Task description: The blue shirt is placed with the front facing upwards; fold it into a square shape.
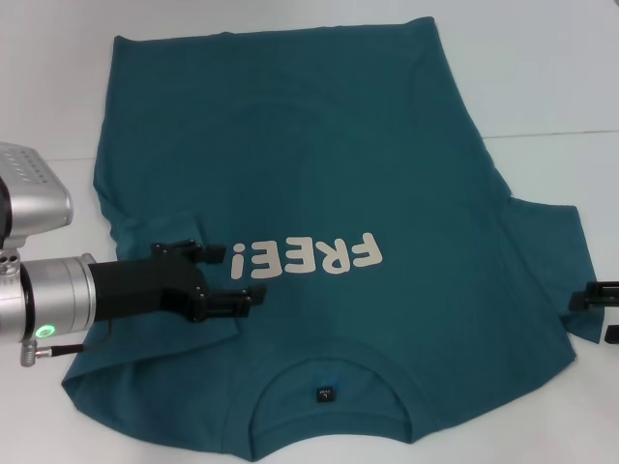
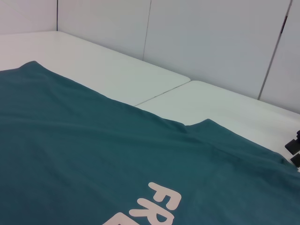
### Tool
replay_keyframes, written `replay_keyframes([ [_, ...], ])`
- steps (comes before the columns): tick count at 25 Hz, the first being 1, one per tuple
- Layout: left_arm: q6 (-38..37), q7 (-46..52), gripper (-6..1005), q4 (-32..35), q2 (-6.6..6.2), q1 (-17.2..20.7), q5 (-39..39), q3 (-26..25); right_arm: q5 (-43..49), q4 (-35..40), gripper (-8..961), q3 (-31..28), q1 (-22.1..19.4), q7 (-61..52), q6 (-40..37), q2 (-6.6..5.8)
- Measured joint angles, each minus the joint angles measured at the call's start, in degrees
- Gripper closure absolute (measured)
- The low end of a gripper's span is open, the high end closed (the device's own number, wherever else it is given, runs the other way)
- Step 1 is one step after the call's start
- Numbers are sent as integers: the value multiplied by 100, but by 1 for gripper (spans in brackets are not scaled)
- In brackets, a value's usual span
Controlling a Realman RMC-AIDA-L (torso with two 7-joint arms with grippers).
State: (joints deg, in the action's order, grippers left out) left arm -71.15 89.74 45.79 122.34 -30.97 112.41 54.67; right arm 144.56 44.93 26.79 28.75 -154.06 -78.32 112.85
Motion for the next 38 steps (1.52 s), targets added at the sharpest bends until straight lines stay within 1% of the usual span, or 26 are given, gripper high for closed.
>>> replay_keyframes([
  [16,4,0,93,0,0,11,0,-5,9,-187,257,-8,58,8,103,2],
  [26,0,0,93,0,0,12,0,-10,-24,-161,491,-35,19,168,87,0],
  [30,0,0,94,0,0,13,0,-17,-54,-138,649,-47,24,232,49,-9],
  [31,0,0,93,0,0,12,0,-18,-90,-103,688,-74,25,231,1,-26],
  [32,0,0,93,0,0,13,0,-21,-147,-62,728,-104,21,216,-122,-78],
  [33,-1,0,92,0,0,11,0,-22,-208,-22,830,-131,13,188,-277,-147],
  [34,-1,2,92,4,0,8,0,-22,-304,79,932,-201,-2,109,-563,-311],
  [35,-3,4,92,11,-1,4,0,-15,-304,79,916,-201,-2,109,-563,-311],
  [36,-4,5,93,20,-1,2,0,-10,-335,159,900,-252,-9,60,-707,-383],
  [38,-12,7,94,46,0,2,0,3,-348,394,867,-327,-27,-55,-934,-442],
])
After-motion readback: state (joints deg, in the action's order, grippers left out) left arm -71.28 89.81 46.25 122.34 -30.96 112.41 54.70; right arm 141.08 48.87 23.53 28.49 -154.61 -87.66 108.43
